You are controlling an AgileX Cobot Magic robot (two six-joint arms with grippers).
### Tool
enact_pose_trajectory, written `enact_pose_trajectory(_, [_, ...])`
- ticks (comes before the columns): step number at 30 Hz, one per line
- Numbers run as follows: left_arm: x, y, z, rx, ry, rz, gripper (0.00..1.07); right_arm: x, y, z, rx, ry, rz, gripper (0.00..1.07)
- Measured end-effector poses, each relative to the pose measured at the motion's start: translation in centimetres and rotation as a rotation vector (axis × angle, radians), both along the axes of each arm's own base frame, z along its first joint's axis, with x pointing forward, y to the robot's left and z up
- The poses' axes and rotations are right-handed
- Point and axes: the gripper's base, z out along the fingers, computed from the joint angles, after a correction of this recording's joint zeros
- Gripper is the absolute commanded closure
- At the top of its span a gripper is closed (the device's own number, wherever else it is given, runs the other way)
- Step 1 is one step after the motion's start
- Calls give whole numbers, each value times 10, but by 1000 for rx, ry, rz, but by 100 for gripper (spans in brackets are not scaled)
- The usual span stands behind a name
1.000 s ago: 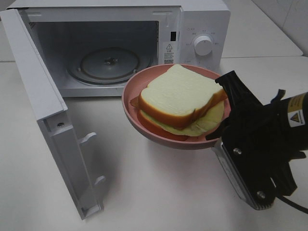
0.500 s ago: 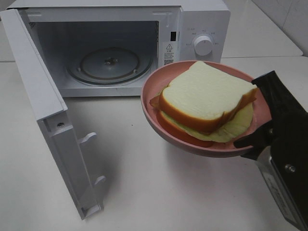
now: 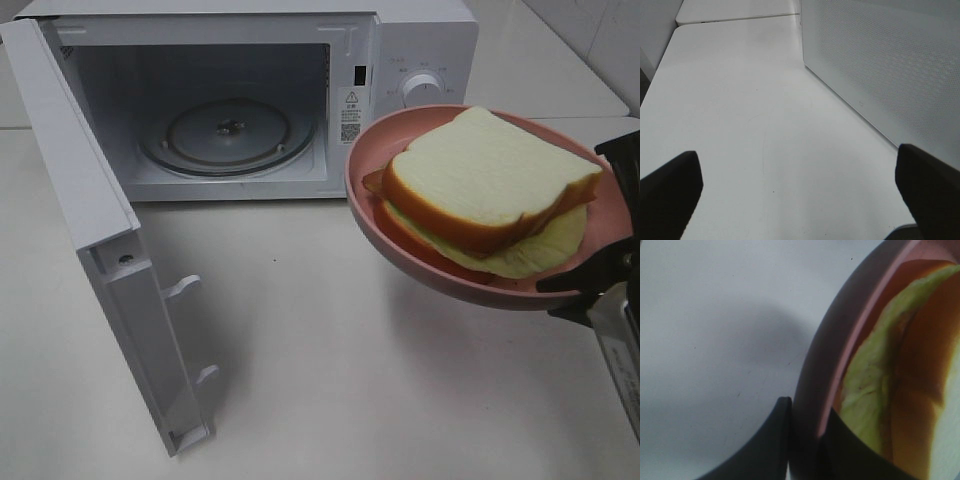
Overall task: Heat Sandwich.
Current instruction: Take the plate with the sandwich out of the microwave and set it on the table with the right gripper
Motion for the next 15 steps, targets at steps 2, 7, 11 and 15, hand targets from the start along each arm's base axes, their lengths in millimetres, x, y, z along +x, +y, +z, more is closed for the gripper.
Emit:
enact_pose_trajectory(2, [0, 0, 0, 0, 0, 0, 5, 0, -3, 0, -8, 10, -33, 107])
enact_pose_trajectory(7, [0, 0, 0, 0, 0, 0, 5, 1, -10, -1, -26, 25, -135, 107])
enact_pose_trajectory(11, [0, 0, 0, 0, 0, 0, 5, 2, -15, 0, -29, 11, -215, 107])
enact_pose_trajectory(15, [0, 0, 0, 0, 0, 0, 5, 5, -21, 1, -39, -16, -298, 107])
